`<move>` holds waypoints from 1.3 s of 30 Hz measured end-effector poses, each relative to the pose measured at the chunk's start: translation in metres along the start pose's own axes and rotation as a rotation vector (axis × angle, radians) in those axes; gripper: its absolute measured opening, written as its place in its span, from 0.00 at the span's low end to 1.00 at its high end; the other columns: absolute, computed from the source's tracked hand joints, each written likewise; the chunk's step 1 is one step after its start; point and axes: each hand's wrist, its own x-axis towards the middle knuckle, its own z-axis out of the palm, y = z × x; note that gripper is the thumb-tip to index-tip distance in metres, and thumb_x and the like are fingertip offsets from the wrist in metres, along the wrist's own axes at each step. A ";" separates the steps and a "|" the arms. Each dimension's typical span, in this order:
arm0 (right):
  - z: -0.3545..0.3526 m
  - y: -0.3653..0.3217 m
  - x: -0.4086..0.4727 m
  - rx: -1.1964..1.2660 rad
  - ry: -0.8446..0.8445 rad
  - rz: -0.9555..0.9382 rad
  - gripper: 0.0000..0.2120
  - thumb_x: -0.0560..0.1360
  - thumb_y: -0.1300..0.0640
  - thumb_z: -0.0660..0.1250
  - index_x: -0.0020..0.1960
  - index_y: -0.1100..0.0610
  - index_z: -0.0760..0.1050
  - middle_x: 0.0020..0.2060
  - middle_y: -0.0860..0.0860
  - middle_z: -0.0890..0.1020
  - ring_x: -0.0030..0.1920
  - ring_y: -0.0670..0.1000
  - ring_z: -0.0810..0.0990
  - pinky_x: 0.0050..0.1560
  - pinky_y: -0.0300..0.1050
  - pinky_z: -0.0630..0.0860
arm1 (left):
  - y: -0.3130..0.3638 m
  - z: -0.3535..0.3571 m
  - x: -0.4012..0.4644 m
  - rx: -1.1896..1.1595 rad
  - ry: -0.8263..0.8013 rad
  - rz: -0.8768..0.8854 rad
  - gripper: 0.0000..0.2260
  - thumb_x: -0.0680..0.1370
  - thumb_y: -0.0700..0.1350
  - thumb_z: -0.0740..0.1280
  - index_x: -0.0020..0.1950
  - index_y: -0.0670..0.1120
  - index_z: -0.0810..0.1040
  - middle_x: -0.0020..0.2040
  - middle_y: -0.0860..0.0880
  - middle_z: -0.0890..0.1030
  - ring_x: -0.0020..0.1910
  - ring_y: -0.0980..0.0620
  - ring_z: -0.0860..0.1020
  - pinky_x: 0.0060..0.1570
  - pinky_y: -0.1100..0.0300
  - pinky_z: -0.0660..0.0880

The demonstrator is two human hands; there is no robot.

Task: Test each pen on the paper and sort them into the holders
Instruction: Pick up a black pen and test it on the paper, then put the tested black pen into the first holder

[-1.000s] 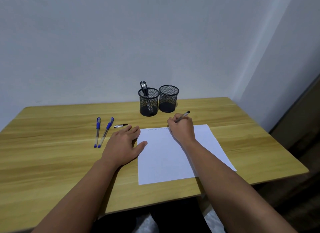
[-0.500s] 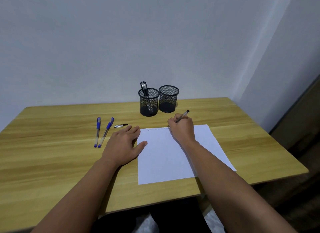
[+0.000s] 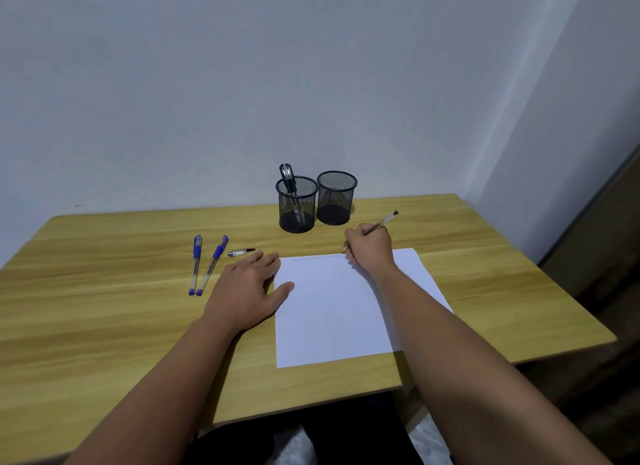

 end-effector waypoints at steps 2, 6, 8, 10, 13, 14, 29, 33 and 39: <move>-0.009 -0.010 0.006 0.119 -0.041 0.088 0.18 0.80 0.63 0.69 0.34 0.59 0.69 0.27 0.57 0.74 0.19 0.49 0.69 0.20 0.35 0.65 | 0.000 0.000 0.000 -0.005 0.004 0.004 0.36 0.75 0.70 0.52 0.76 0.52 0.71 0.77 0.57 0.68 0.79 0.54 0.60 0.74 0.49 0.62; -0.029 -0.023 0.016 0.166 0.083 0.046 0.20 0.82 0.58 0.71 0.34 0.57 0.70 0.21 0.50 0.74 0.18 0.45 0.66 0.20 0.33 0.62 | -0.001 0.001 0.000 -0.040 0.038 0.018 0.34 0.75 0.69 0.55 0.74 0.50 0.74 0.76 0.55 0.70 0.78 0.52 0.63 0.73 0.49 0.64; -0.038 -0.026 0.020 0.159 0.136 0.003 0.22 0.82 0.55 0.72 0.33 0.55 0.67 0.23 0.51 0.71 0.17 0.44 0.64 0.20 0.34 0.60 | -0.001 0.001 0.000 -0.048 0.047 0.029 0.34 0.75 0.69 0.56 0.73 0.50 0.75 0.75 0.54 0.71 0.78 0.52 0.64 0.73 0.49 0.66; -0.046 -0.028 0.023 0.127 0.154 -0.030 0.24 0.81 0.50 0.74 0.33 0.54 0.65 0.28 0.53 0.70 0.21 0.46 0.65 0.21 0.34 0.62 | -0.001 0.000 -0.001 -0.073 0.077 0.045 0.32 0.75 0.68 0.58 0.70 0.49 0.78 0.74 0.53 0.73 0.76 0.51 0.68 0.70 0.50 0.69; -0.054 -0.033 0.024 0.155 0.118 -0.043 0.21 0.80 0.46 0.75 0.35 0.54 0.71 0.29 0.53 0.74 0.23 0.47 0.68 0.23 0.36 0.64 | -0.002 -0.001 -0.001 -0.083 0.163 0.076 0.26 0.76 0.64 0.63 0.67 0.48 0.80 0.71 0.52 0.76 0.71 0.51 0.73 0.66 0.51 0.73; -0.055 -0.036 0.023 0.185 0.093 -0.020 0.19 0.80 0.45 0.74 0.38 0.55 0.75 0.29 0.51 0.77 0.22 0.45 0.69 0.23 0.35 0.65 | -0.003 -0.002 0.000 -0.078 0.196 0.080 0.25 0.77 0.62 0.64 0.68 0.49 0.79 0.70 0.51 0.77 0.69 0.50 0.74 0.65 0.50 0.73; -0.037 -0.046 0.013 0.310 -0.200 0.058 0.08 0.80 0.57 0.70 0.53 0.59 0.86 0.39 0.54 0.88 0.30 0.46 0.78 0.27 0.37 0.73 | -0.048 -0.034 0.025 0.216 0.113 -0.261 0.09 0.80 0.49 0.66 0.55 0.54 0.85 0.55 0.50 0.80 0.59 0.41 0.73 0.54 0.46 0.67; -0.028 -0.040 0.006 0.243 -0.247 0.016 0.03 0.79 0.59 0.74 0.48 0.57 0.84 0.39 0.54 0.87 0.31 0.47 0.79 0.28 0.38 0.76 | -0.044 -0.033 0.024 0.190 0.193 -0.203 0.07 0.80 0.48 0.66 0.53 0.52 0.83 0.50 0.51 0.83 0.53 0.42 0.76 0.50 0.47 0.68; -0.014 -0.038 -0.012 0.254 -0.457 -0.040 0.08 0.81 0.61 0.73 0.55 0.65 0.85 0.44 0.57 0.89 0.34 0.48 0.82 0.31 0.38 0.78 | -0.027 -0.039 0.025 -0.127 0.274 -0.178 0.07 0.82 0.47 0.62 0.57 0.55 0.78 0.45 0.55 0.81 0.43 0.49 0.78 0.39 0.53 0.73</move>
